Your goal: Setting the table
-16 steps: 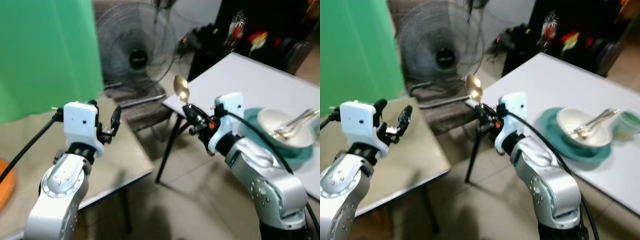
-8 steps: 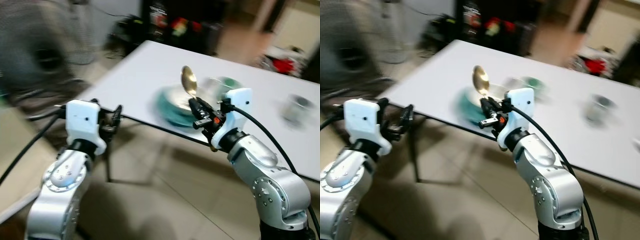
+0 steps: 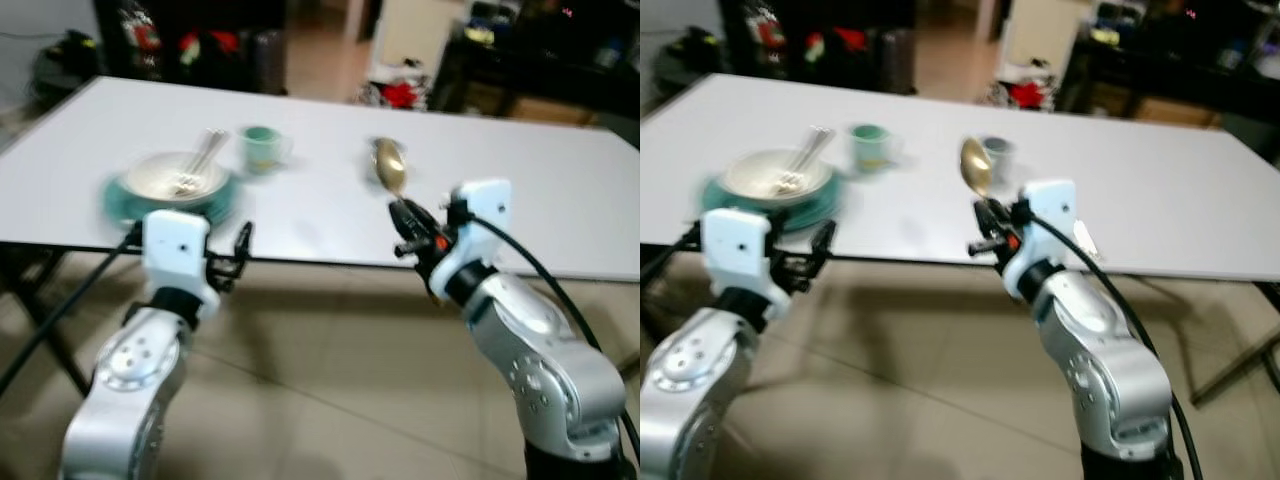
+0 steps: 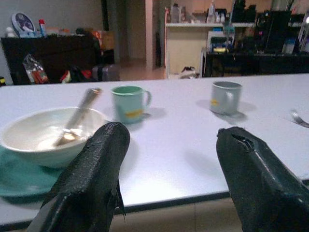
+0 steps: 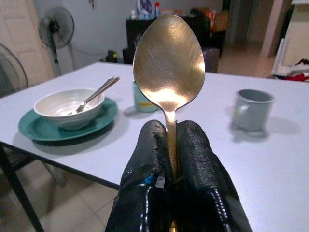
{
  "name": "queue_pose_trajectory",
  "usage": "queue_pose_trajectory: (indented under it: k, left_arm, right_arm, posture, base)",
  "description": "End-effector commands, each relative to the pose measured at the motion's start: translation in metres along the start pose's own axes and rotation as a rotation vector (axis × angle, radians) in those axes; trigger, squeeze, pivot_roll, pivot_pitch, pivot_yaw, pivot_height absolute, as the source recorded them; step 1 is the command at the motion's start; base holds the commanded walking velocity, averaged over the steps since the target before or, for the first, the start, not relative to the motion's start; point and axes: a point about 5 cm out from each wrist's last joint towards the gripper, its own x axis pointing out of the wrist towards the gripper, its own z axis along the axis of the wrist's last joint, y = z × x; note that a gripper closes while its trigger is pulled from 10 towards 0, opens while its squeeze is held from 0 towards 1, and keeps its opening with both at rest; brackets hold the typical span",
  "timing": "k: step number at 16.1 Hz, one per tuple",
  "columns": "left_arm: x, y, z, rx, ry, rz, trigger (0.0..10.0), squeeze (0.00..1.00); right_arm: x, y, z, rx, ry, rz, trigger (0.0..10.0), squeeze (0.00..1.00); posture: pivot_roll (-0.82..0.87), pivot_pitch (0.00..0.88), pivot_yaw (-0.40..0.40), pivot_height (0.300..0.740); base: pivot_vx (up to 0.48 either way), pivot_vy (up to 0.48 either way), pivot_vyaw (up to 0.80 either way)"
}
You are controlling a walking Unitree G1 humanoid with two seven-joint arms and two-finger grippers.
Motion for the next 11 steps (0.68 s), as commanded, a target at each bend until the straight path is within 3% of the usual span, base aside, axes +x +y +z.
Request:
queue_pose_trajectory:
  k: [1, 6, 11]
  left_arm:
    - [0.000, -0.008, 0.001, -0.015, -0.004, -0.032, 10.0, 0.00]
    - [-0.003, -0.005, -0.003, -0.015, 0.002, -0.008, 10.0, 0.00]
    - [-0.005, -0.003, -0.003, -0.012, 0.006, -0.010, 10.0, 0.00]
  right_arm:
    - [-0.002, -0.012, -0.003, -0.007, 0.020, -0.054, 10.0, 0.00]
    - [-0.003, -0.021, -0.016, -0.131, 0.138, -0.092, 10.0, 0.00]
    - [-0.002, -0.027, -0.026, -0.133, 0.188, -0.093, 10.0, 0.00]
  posture:
    - [-0.09, 0.000, -0.036, 0.740]
    - [-0.07, 0.000, -0.053, 0.740]
    - [-0.06, 0.000, -0.057, 0.740]
  base:
    - [0.000, 0.000, 0.00]
    - [0.000, 0.000, 0.00]
    - [0.155, 0.000, 0.00]
